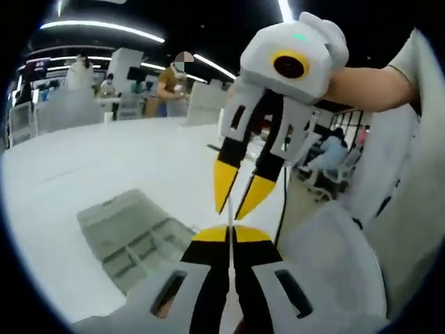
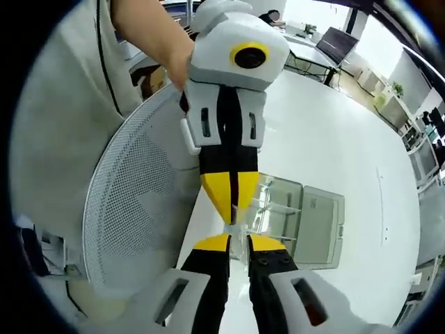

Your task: Insert the divider into the dual guide fixture by aligning both edges with the guide slots and pushing it downward to the bottom, including one-sided entry, uneven engagement, binding, and posture correction.

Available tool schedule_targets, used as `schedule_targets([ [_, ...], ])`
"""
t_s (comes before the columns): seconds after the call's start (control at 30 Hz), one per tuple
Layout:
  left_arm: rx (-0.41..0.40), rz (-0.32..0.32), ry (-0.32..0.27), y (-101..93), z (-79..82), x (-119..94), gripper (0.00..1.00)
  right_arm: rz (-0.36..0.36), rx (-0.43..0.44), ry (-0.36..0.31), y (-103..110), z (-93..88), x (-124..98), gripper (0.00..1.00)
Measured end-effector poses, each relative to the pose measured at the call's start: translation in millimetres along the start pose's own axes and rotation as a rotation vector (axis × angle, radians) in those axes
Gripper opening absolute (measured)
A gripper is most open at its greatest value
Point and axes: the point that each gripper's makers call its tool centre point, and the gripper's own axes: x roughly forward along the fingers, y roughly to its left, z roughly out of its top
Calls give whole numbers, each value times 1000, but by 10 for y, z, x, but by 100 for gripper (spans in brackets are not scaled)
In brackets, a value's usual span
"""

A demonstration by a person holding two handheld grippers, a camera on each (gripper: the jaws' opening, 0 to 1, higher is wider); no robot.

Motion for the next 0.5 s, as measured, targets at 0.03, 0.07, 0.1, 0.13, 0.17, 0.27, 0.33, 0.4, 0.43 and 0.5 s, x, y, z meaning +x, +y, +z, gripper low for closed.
schedule_targets([
  [0.03, 8, -3, 3, -8, -6, 1, 0, 3, -3, -3, 5, 4, 2, 2],
  [0.07, 22, -6, 6, -21, -13, 1, 0, 6, -3, -4, 10, 6, 4, 1],
  [0.1, 28, -7, 7, -24, -15, 2, 0, 12, 1, -2, 22, 4, 5, 1],
  [0.13, 39, -7, 8, -30, -18, 2, 0, 15, 2, -2, 27, 3, 8, 1],
  [0.17, 40, -8, 7, -31, -17, 1, 0, 18, 1, -3, 28, 4, 10, 1],
  [0.27, 51, -10, 7, -42, -21, -1, 0, 29, 10, -8, 41, 5, 10, 0],
  [0.33, 59, -11, 6, -49, -23, -1, 0, 35, 17, -11, 48, 8, 9, 0],
  [0.4, 70, -14, 4, -60, -24, 4, 0, 45, 26, -26, 67, 35, 8, 0],
  [0.43, 75, -15, 4, -66, -26, 5, 0, 48, 29, -24, 72, 29, 9, 0],
  [0.5, 80, -16, 6, -70, -34, 6, 0, 55, 41, -28, 83, 30, 17, 0],
])
